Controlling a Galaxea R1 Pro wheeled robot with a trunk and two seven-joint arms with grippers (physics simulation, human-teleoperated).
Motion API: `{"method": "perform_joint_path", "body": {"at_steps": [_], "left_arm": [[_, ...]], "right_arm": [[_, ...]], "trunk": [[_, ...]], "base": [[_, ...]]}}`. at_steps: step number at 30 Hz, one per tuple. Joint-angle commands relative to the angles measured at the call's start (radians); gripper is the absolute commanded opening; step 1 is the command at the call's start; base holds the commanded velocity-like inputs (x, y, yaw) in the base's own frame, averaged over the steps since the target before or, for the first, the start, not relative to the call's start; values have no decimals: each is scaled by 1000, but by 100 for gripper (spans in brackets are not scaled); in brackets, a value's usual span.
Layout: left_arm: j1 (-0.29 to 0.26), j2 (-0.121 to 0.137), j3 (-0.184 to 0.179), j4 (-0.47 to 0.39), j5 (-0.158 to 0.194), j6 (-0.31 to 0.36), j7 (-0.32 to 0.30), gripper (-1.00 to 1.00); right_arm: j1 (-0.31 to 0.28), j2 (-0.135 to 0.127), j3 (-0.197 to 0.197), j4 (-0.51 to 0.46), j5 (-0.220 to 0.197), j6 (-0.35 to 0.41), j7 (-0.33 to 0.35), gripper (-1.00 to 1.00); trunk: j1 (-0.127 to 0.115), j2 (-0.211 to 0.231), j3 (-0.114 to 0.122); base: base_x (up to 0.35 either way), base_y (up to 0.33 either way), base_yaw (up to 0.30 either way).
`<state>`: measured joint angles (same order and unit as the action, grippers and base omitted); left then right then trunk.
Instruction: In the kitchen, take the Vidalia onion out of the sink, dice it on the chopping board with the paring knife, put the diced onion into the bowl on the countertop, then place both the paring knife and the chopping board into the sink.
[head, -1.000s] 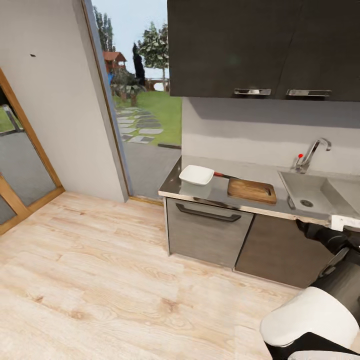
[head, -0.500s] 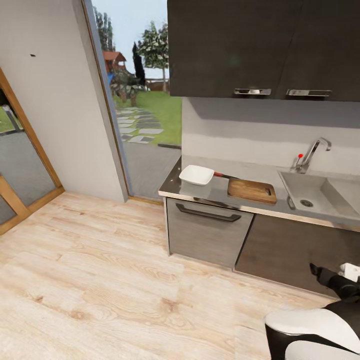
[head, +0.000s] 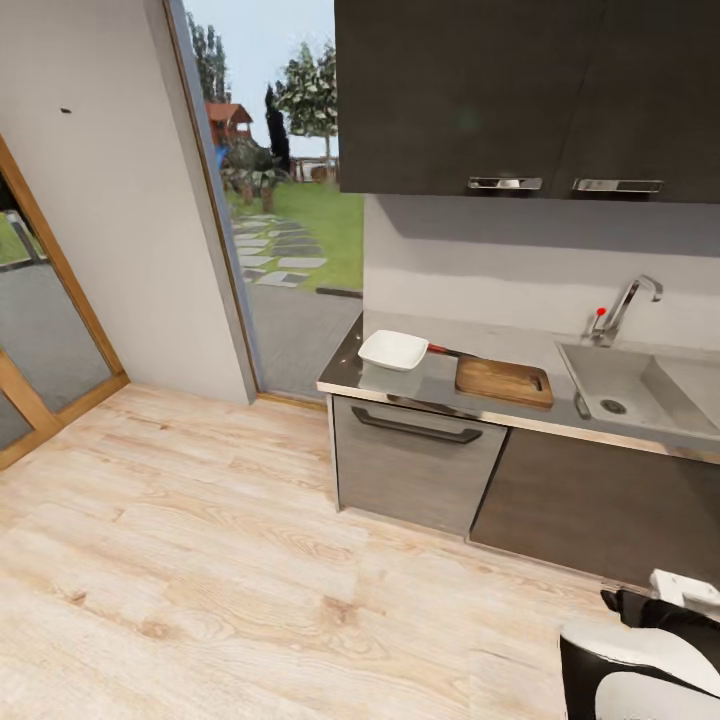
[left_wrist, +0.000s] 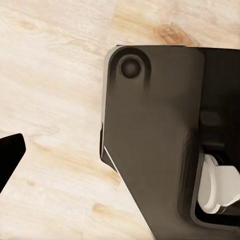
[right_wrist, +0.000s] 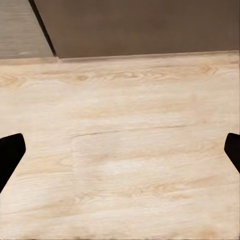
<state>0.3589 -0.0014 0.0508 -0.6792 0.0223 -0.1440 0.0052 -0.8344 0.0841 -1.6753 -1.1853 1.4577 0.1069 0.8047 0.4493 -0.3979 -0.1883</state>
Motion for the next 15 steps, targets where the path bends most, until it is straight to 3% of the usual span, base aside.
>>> {"method": "perform_joint_path", "body": {"at_steps": [1, 5, 7, 12, 15], "left_arm": [[0, 0, 1, 0, 2, -1, 1, 100], [0, 0, 2, 2, 2, 0, 1, 100], [0, 0, 3, 2, 2, 0, 1, 100], [0, 0, 3, 2, 2, 0, 1, 100], [0, 0, 3, 3, 2, 1, 1, 100]], "right_arm": [[-2, -19, -27, 37, 33, 0, -9, 100], [-2, -64, -92, 131, 117, -26, -72, 100], [3, -99, -156, 231, 213, -70, -157, 100], [58, -117, -243, 365, 332, -129, -276, 100], [112, -117, -271, 465, 387, -150, -333, 100]], "trunk": [[1, -2, -2], [1, -2, -2], [1, -2, -2], [1, -2, -2], [1, -2, -2]], "base": [[0, 0, 0], [0, 0, 0], [0, 0, 0], [0, 0, 0], [0, 0, 0]]}}
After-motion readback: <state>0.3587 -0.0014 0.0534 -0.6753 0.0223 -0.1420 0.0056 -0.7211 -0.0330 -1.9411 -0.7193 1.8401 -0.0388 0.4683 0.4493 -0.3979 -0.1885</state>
